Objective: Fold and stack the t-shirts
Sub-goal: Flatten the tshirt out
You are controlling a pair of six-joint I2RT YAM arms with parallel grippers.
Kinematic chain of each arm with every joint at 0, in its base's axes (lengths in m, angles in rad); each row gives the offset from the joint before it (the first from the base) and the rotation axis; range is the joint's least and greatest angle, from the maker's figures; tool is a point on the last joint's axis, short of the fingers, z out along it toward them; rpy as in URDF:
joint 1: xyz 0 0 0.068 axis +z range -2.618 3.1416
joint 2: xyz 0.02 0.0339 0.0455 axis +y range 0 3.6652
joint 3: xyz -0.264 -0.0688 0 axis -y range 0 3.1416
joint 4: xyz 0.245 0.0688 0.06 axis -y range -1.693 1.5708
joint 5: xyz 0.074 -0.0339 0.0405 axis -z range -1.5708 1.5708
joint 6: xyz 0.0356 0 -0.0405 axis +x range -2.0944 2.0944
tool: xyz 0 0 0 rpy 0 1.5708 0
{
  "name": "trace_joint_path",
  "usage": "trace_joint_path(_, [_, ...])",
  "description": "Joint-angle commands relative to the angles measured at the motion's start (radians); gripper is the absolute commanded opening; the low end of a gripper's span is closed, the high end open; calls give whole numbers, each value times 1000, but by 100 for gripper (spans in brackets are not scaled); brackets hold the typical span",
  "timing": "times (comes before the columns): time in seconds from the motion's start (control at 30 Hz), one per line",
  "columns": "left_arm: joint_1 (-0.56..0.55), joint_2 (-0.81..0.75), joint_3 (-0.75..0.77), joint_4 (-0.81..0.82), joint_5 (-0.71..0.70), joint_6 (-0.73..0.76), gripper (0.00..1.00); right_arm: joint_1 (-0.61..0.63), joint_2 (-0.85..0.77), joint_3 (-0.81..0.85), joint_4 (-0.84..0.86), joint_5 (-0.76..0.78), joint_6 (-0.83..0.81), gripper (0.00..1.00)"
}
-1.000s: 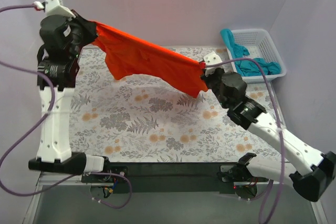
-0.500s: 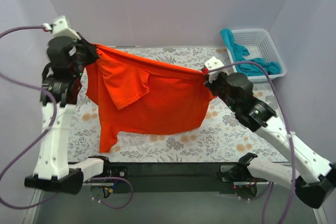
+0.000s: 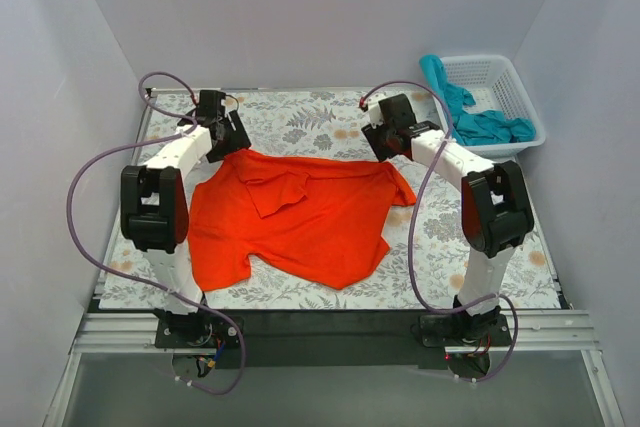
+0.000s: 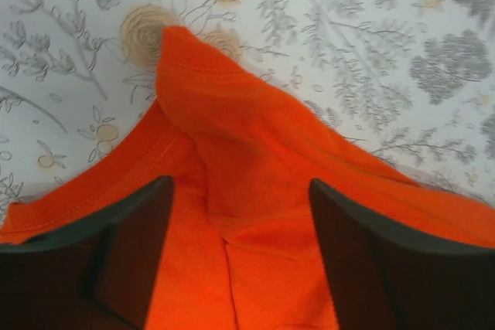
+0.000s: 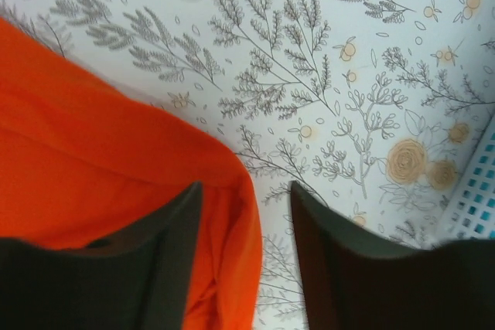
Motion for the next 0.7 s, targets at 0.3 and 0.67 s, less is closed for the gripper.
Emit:
trace_joint_path(0.3, [-118,-459,-439,84,118,-248,62,3,-271,-175,-57,-20,169,80])
trace_joint_path(0.67, [-192,-398,-537,75,-14,-302,52,3,-427,-408,-5,-75,212,81])
